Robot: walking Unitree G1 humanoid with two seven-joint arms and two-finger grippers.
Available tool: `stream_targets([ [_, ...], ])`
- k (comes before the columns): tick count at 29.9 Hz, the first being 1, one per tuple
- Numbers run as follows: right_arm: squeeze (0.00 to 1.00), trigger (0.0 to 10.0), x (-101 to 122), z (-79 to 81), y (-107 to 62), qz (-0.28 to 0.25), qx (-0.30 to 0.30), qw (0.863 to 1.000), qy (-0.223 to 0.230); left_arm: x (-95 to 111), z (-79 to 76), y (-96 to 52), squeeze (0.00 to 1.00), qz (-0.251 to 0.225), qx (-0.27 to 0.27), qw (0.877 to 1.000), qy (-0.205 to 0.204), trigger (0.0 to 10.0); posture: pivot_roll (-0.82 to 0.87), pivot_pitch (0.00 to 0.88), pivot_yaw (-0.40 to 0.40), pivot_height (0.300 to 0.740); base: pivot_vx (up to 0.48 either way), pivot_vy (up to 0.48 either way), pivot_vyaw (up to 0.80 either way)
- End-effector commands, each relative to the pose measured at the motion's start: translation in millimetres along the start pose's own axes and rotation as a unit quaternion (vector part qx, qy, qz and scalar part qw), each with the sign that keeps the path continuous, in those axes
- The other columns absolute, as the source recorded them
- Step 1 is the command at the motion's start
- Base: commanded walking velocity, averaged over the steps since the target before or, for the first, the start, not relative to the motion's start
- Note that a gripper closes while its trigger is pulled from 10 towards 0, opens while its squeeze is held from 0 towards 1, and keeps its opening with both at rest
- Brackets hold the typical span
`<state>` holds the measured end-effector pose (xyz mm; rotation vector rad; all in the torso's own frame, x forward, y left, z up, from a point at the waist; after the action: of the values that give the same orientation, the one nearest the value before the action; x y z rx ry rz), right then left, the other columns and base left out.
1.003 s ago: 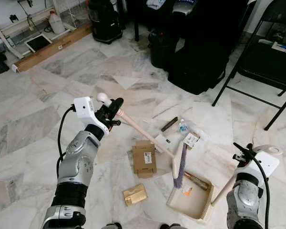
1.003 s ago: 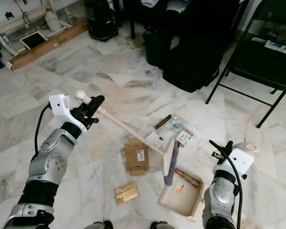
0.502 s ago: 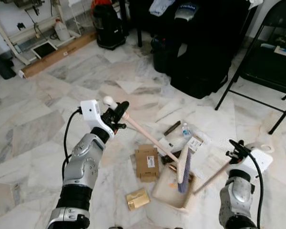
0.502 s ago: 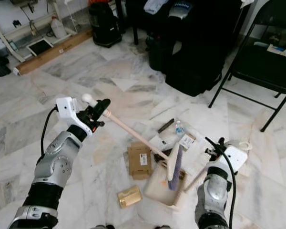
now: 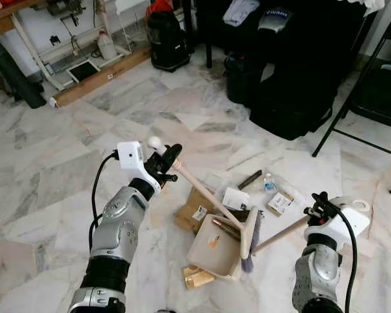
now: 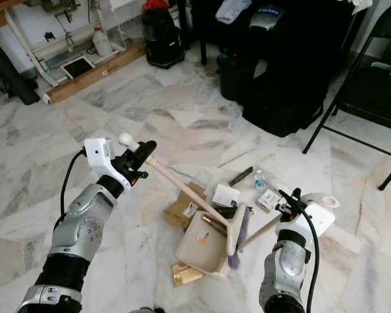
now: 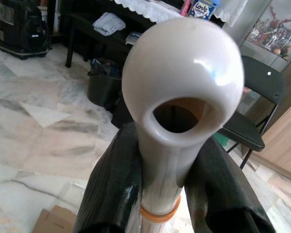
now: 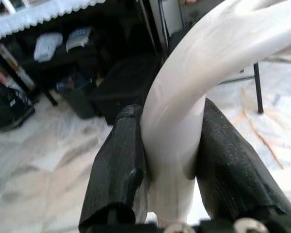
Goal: Sweep floor
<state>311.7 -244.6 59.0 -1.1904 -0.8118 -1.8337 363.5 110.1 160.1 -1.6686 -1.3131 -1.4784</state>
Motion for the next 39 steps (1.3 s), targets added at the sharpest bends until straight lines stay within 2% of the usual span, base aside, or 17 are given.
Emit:
stream_targets([
  [1, 0.00, 10.0, 13.3, 8.1, 4.3, -0.030, 0.013, 0.999, 0.018, 11.1, 3.9, -3.3, 0.00, -0.026, 0.012, 0.999, 0.016, 10.0, 0.05, 0.053, 0.096, 0.740, 0.000, 0.000, 0.00],
  [5, 0.00, 10.0, 20.3, 11.4, 5.2, -0.044, 0.023, 0.999, 0.016, 23.5, 15.2, -6.8, 0.00, -0.051, 0.053, 0.996, 0.045, 10.0, 0.04, 0.038, 0.088, 0.740, 0.000, 0.000, 0.00],
  [8, 0.00, 10.0, 25.2, 10.4, 5.4, -0.052, 0.026, 0.998, 0.015, 51.1, 30.8, -8.4, 0.00, -0.097, 0.100, 0.988, 0.068, 10.0, 0.04, 0.018, 0.079, 0.740, 0.000, 0.000, 0.00],
  [9, 0.00, 10.0, 25.2, 10.4, 5.4, -0.052, 0.026, 0.998, 0.015, 51.1, 30.8, -8.4, 0.00, -0.097, 0.100, 0.988, 0.068, 10.0, 0.04, 0.018, 0.079, 0.740, 0.000, 0.000, 0.00],
  [10, 0.00, 10.0, 26.4, 9.5, 5.7, -0.053, 0.027, 0.998, 0.013, 66.6, 35.5, -7.5, 0.00, -0.123, 0.114, 0.983, 0.076, 10.0, 0.05, 0.011, 0.076, 0.740, 0.000, 0.000, 0.00],
  [12, 0.00, 10.0, 26.7, 9.3, 5.8, -0.053, 0.027, 0.998, 0.013, 69.9, 36.3, -7.1, 0.00, -0.129, 0.117, 0.982, 0.077, 10.0, 0.05, 0.011, 0.076, 0.740, 0.000, 0.000, 0.00],
  [13, 0.00, 10.0, 27.3, 8.6, 6.4, -0.052, 0.028, 0.998, 0.012, 85.3, 37.9, -5.4, 0.00, -0.156, 0.129, 0.975, 0.091, 10.0, 0.04, 0.002, 0.074, 0.740, 0.000, 0.000, 0.00],
  [15, 0.00, 10.0, 28.3, 8.4, 6.5, -0.052, 0.028, 0.998, 0.012, 96.9, 35.8, -3.9, 0.00, -0.177, 0.131, 0.969, 0.110, 10.0, 0.04, 0.000, 0.072, 0.740, 0.000, 0.000, 0.00],
  [18, 0.00, 10.0, 29.5, 8.7, 6.7, -0.052, 0.028, 0.998, 0.012, 100.5, 32.3, -2.4, 0.00, -0.184, 0.127, 0.967, 0.120, 10.0, 0.04, 0.000, 0.070, 0.740, 0.000, 0.000, 0.00],
  [19, 0.00, 10.0, 31.7, 10.2, 7.4, -0.055, 0.030, 0.998, 0.015, 101.8, 26.5, -0.8, 0.00, -0.185, 0.116, 0.966, 0.137, 10.0, 0.04, 0.004, 0.068, 0.740, 0.000, 0.000, 0.00],
  [21, 0.00, 10.0, 35.4, 13.9, 8.9, -0.058, 0.037, 0.997, 0.019, 97.9, 16.8, 1.5, 0.00, -0.177, 0.095, 0.964, 0.172, 10.0, 0.04, 0.008, 0.066, 0.740, 0.000, 0.000, 0.00],
  [24, 0.00, 10.0, 39.2, 19.5, 9.8, -0.062, 0.046, 0.997, 0.025, 68.2, 14.1, -2.9, 0.00, -0.123, 0.078, 0.961, 0.234, 10.0, 0.03, 0.008, 0.063, 0.740, 0.000, 0.000, 0.00],
  [25, 0.00, 10.0, 39.2, 19.5, 9.8, -0.062, 0.046, 0.997, 0.025, 68.2, 14.1, -2.9, 0.00, -0.123, 0.078, 0.961, 0.234, 10.0, 0.03, 0.008, 0.063, 0.740, 0.000, 0.000, 0.00],
  [26, 0.00, 10.0, 43.7, 25.6, 10.9, -0.065, 0.058, 0.995, 0.040, 52.7, 16.5, -8.2, 0.00, -0.101, 0.082, 0.962, 0.241, 10.0, 0.02, 0.009, 0.062, 0.740, 0.000, 0.000, 0.00],
  [30, 0.00, 10.0, 55.2, 37.3, 11.7, -0.077, 0.083, 0.992, 0.061, 33.0, 22.1, -19.5, 0.00, -0.071, 0.095, 0.963, 0.241, 10.0, 0.00, 0.017, 0.062, 0.740, 0.000, 0.000, 0.00],
  [39, 0.00, 10.0, 60.9, 43.6, 8.2, -0.072, 0.103, 0.990, 0.067, 25.4, 25.8, -26.0, 0.00, -0.059, 0.103, 0.959, 0.257, 10.0, 0.00, 0.034, 0.059, 0.740, 0.000, 0.000, 0.00],
])
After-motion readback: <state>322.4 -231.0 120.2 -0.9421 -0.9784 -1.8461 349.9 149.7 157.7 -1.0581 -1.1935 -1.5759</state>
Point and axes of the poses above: a point about 5 cm out from each wrist's last joint towards the gripper, its own y axis pointing out of the wrist towards the gripper, its own x axis along the axis of the wrist's last joint, z = x × y, the point moved 3 cm from there along y, pointing out of the wrist towards the gripper, and after that the axes turned 6 degrees about y, right-handed, at the moved point
